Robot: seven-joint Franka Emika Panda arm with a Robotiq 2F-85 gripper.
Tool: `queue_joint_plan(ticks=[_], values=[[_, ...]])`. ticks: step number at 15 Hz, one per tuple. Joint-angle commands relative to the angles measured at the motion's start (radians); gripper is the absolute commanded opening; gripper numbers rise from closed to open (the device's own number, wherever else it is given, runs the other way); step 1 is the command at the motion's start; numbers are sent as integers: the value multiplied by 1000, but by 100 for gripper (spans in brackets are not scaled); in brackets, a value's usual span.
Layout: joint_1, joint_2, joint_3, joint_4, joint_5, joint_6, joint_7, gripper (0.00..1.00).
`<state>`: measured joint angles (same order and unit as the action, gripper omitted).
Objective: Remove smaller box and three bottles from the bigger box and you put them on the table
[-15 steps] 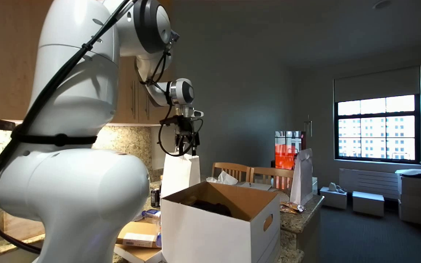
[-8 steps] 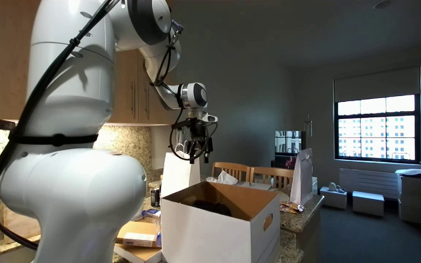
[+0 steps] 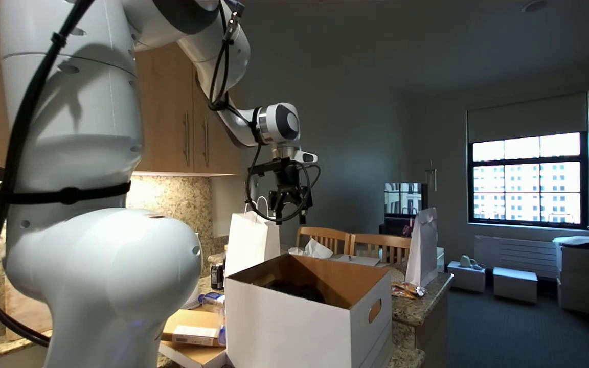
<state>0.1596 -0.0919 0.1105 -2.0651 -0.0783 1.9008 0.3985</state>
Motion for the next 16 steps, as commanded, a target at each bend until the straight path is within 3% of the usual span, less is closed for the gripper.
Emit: queue_joint_plan(ticks=[1,4,5,9,16], values=[[-31,-39,-8,-58,39,28,-91,100],[-27,47,-16,-64,154,30,-235,100],[-31,3,-6,-39,98,-2,-152,100],[-28,63,-9,-53,130,20,-197,100],[-28,64,-9,-51,130,20,-197,100]])
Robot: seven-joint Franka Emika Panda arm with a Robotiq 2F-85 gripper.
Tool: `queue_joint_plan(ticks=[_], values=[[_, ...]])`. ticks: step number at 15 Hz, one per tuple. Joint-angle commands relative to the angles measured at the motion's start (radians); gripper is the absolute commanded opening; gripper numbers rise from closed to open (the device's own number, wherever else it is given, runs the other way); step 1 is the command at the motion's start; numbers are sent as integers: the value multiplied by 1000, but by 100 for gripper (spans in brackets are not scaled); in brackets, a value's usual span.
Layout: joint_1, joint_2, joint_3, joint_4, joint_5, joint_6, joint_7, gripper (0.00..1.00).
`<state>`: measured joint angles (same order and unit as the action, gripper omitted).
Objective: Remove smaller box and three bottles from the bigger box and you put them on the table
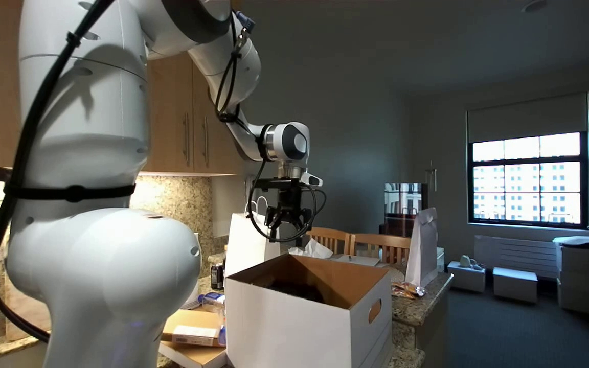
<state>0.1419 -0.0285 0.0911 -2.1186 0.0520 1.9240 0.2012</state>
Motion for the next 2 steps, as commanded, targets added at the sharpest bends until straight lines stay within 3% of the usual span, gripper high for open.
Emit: queue_joint_plan(ticks=[1,2], values=[[-11,0,10,2,0,-3,0,100],[-11,0,10,2,0,-3,0,100]])
